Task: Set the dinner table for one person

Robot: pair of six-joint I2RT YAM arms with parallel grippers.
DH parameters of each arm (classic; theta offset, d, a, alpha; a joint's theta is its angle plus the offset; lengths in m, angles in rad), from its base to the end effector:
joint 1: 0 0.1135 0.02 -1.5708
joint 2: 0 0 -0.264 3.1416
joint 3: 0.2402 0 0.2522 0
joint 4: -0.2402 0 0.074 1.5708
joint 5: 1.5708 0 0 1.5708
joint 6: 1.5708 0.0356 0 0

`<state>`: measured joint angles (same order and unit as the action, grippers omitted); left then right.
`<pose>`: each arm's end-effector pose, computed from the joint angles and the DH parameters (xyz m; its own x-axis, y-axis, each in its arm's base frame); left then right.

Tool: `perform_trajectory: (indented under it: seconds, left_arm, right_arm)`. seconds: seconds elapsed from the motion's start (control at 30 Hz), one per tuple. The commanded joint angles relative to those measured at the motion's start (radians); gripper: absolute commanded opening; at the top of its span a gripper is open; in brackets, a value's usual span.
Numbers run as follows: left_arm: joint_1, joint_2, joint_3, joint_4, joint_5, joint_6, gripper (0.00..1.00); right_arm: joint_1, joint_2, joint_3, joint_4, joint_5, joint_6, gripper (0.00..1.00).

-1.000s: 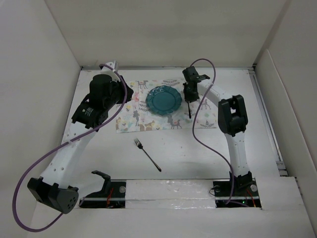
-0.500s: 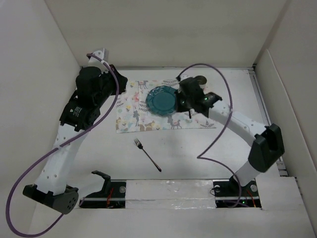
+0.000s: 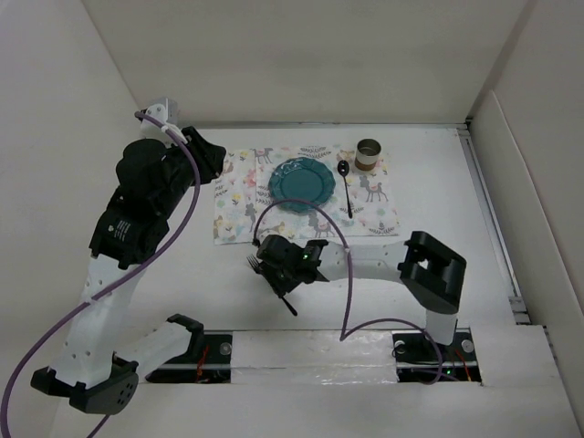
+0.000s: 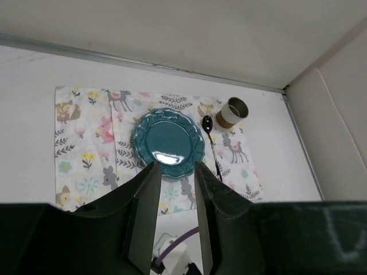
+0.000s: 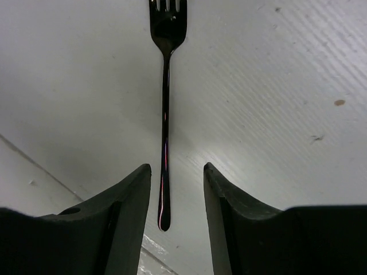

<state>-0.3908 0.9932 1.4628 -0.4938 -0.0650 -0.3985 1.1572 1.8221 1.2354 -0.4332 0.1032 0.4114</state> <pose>0.1642 -0.0651 0.4964 -0.1448 -0.3591 -0.9220 0.2863 0.8767 -0.3865 0.1561 0.3466 0.1903 -0.6694 -0.5355 -0.5149 -0.6780 0.7237 0.1289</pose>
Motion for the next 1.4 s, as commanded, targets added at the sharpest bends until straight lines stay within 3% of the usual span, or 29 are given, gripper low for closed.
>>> perform_trajectory:
  seconds: [0.0, 0.3, 0.43, 0.47, 0.6, 0.8, 0.87, 0.9, 1.07, 1.2, 1.37]
  left_arm:
    - [-0.002, -0.016, -0.007, -0.002, -0.016, -0.007, 0.27]
    - [-0.002, -0.037, -0.019, -0.014, -0.015, -0.005, 0.27]
    - [-0.002, -0.044, -0.024, -0.020, -0.010, -0.005, 0.26]
    - [-0.002, -0.047, -0.022, -0.022, -0.012, -0.005, 0.26]
    - [-0.002, -0.048, -0.019, -0.026, -0.001, -0.005, 0.26]
    - [-0.002, -0.054, -0.038, -0.020, 0.001, -0.010, 0.25]
    - [-0.002, -0.061, -0.047, -0.022, 0.004, -0.013, 0.24]
    - [-0.002, -0.061, -0.050, -0.026, 0.013, -0.016, 0.24]
    - [-0.017, -0.071, -0.093, -0.029, 0.013, -0.036, 0.23]
    - [-0.037, -0.076, -0.111, -0.045, -0.022, -0.043, 0.22]
    - [-0.048, -0.062, -0.111, -0.052, -0.045, -0.040, 0.22]
  right_arm:
    - [0.010, 0.060, 0.070, 0.047, 0.052, -0.013, 0.47]
    - [0.039, 0.183, 0.142, 0.044, 0.035, -0.019, 0.45]
    - [0.039, 0.227, 0.164, 0.024, 0.071, 0.013, 0.17]
    - [0.039, 0.233, 0.170, 0.011, 0.085, 0.018, 0.00]
    - [0.039, 0.189, 0.229, -0.025, 0.122, 0.030, 0.00]
    - [-0.105, 0.175, 0.527, -0.071, 0.043, 0.043, 0.00]
    - [-0.161, 0.225, 0.692, -0.096, 0.009, 0.055, 0.00]
    - [-0.189, 0.327, 0.810, -0.125, 0.007, 0.063, 0.00]
    - [-0.249, 0.509, 1.137, -0.193, 0.007, 0.121, 0.00]
    - [-0.292, 0.655, 1.315, -0.187, -0.022, 0.187, 0.00]
    - [-0.320, 0.747, 1.336, -0.102, -0.039, 0.239, 0.00]
